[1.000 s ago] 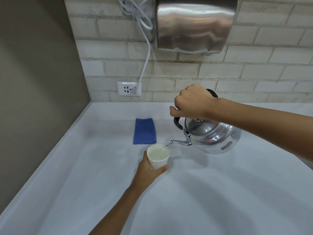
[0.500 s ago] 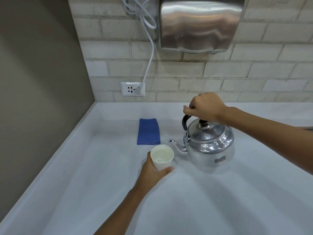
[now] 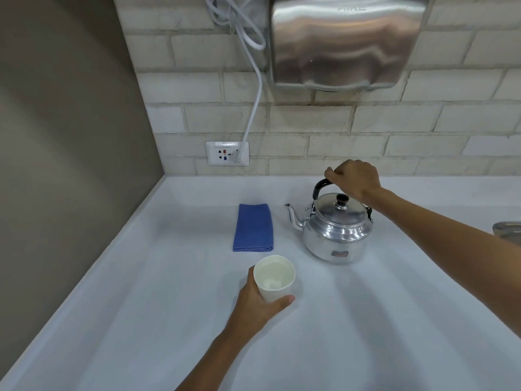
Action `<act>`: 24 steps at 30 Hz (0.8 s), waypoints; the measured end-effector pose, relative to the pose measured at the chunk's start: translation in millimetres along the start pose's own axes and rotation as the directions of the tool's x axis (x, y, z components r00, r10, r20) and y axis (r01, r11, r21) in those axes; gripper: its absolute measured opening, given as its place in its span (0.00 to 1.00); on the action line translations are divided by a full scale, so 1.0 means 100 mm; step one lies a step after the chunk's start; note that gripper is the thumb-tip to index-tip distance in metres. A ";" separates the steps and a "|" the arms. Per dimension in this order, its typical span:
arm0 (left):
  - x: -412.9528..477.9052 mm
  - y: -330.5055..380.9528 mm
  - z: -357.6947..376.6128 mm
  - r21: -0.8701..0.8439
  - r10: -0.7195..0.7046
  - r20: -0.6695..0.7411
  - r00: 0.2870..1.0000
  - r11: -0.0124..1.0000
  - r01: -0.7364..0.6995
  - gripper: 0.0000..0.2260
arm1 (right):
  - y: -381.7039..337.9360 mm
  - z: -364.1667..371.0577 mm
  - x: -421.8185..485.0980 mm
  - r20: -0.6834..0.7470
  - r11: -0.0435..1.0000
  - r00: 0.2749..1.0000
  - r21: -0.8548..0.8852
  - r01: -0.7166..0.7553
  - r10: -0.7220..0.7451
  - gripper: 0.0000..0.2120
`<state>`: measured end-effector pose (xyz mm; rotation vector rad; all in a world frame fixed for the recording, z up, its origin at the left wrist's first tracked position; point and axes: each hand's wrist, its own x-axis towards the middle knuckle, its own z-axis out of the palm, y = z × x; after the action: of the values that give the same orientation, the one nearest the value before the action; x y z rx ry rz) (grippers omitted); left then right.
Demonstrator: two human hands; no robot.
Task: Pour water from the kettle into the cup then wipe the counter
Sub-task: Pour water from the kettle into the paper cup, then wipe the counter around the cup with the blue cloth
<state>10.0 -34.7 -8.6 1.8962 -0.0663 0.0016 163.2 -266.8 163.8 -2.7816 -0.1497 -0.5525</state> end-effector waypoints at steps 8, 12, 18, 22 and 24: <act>0.00 0.00 -0.01 0.004 -0.008 0.004 1.000 1.000 0.008 0.37 | 0.00 0.20 0.25 0.019 1.000 1.000 0.002 -0.018 0.018 0.25; -0.01 0.01 -0.01 0.005 -0.004 0.003 1.000 1.000 0.004 0.37 | 0.00 0.29 0.29 0.042 1.000 0.999 0.002 -0.028 0.028 0.25; -0.01 0.02 -0.01 -0.003 -0.005 0.012 1.000 1.000 0.005 0.38 | 0.03 0.36 0.34 0.029 1.000 1.000 0.006 -0.002 0.002 0.26; -0.01 0.01 -0.03 0.009 -0.009 0.026 1.000 1.000 0.009 0.37 | 0.01 0.31 0.28 0.054 0.999 0.998 -0.034 0.029 -0.027 0.28; 0.00 0.00 -0.07 0.017 -0.003 0.079 0.997 1.000 0.002 0.38 | -0.03 0.28 0.20 0.018 0.996 0.997 -0.048 0.073 -0.073 0.24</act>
<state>9.9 -28.7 -6.1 1.9133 -0.1179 -0.0748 191.4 -254.4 147.8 -2.8379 -0.2455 -0.5589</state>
